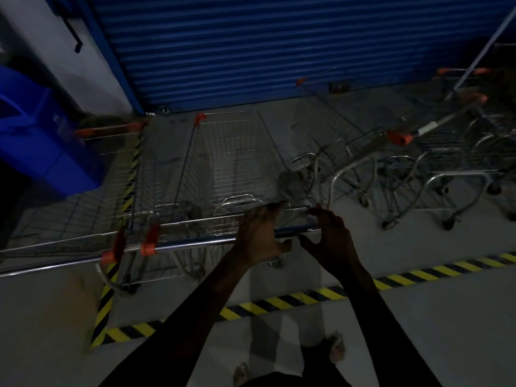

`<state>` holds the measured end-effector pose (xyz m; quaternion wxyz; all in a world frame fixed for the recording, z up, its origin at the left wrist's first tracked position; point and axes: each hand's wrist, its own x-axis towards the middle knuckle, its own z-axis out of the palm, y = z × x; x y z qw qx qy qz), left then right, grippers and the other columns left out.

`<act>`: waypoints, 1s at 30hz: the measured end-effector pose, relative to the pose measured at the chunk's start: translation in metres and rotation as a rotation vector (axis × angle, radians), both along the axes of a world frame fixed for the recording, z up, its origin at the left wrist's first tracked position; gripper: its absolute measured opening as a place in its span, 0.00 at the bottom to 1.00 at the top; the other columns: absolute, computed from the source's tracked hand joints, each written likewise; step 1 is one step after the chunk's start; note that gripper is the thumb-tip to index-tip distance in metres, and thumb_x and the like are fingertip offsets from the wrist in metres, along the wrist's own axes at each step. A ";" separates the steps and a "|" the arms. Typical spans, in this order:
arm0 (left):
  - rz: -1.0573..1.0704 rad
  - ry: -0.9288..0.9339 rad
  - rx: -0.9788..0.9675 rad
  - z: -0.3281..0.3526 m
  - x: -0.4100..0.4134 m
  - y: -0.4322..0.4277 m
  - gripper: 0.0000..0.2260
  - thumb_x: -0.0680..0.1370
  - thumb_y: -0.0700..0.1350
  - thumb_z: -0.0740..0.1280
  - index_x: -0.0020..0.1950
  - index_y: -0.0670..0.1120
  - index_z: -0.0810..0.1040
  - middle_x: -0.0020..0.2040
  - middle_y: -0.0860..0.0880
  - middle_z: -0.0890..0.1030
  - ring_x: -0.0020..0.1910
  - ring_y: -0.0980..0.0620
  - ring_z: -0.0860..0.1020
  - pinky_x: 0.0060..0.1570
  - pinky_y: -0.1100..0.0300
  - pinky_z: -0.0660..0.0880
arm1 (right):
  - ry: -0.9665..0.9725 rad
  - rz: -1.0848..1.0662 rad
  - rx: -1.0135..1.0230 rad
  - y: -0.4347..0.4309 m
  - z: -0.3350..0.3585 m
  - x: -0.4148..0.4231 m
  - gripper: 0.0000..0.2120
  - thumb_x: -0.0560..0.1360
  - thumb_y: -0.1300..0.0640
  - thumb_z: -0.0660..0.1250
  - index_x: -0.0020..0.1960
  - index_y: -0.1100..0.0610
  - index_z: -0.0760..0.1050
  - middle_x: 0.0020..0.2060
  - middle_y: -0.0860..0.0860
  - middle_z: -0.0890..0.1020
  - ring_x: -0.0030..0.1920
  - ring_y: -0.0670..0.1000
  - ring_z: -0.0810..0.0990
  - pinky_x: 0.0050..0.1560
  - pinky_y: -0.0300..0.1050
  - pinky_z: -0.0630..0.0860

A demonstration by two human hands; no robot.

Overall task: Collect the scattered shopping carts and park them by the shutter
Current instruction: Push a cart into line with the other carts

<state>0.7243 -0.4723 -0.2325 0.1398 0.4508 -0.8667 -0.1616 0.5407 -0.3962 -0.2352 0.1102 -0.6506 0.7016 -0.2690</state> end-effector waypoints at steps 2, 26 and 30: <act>-0.020 0.006 -0.041 0.004 -0.031 -0.001 0.42 0.63 0.66 0.62 0.76 0.54 0.62 0.70 0.49 0.71 0.66 0.44 0.70 0.61 0.48 0.70 | -0.012 -0.007 -0.007 0.000 0.004 -0.027 0.28 0.72 0.49 0.73 0.69 0.52 0.68 0.64 0.53 0.74 0.59 0.56 0.72 0.50 0.52 0.74; 0.034 -0.033 -0.097 0.030 -0.419 -0.036 0.39 0.68 0.63 0.65 0.76 0.53 0.58 0.72 0.48 0.67 0.71 0.43 0.63 0.61 0.44 0.64 | 0.068 -0.130 -0.036 -0.007 0.031 -0.398 0.29 0.72 0.45 0.70 0.69 0.55 0.69 0.64 0.56 0.74 0.59 0.60 0.74 0.48 0.53 0.76; 0.026 0.003 -0.062 0.025 -0.472 -0.065 0.40 0.70 0.58 0.69 0.77 0.50 0.56 0.75 0.47 0.64 0.72 0.41 0.60 0.64 0.43 0.63 | 0.142 -0.149 0.014 -0.041 0.030 -0.438 0.31 0.69 0.42 0.67 0.68 0.55 0.70 0.63 0.55 0.75 0.59 0.60 0.75 0.50 0.54 0.76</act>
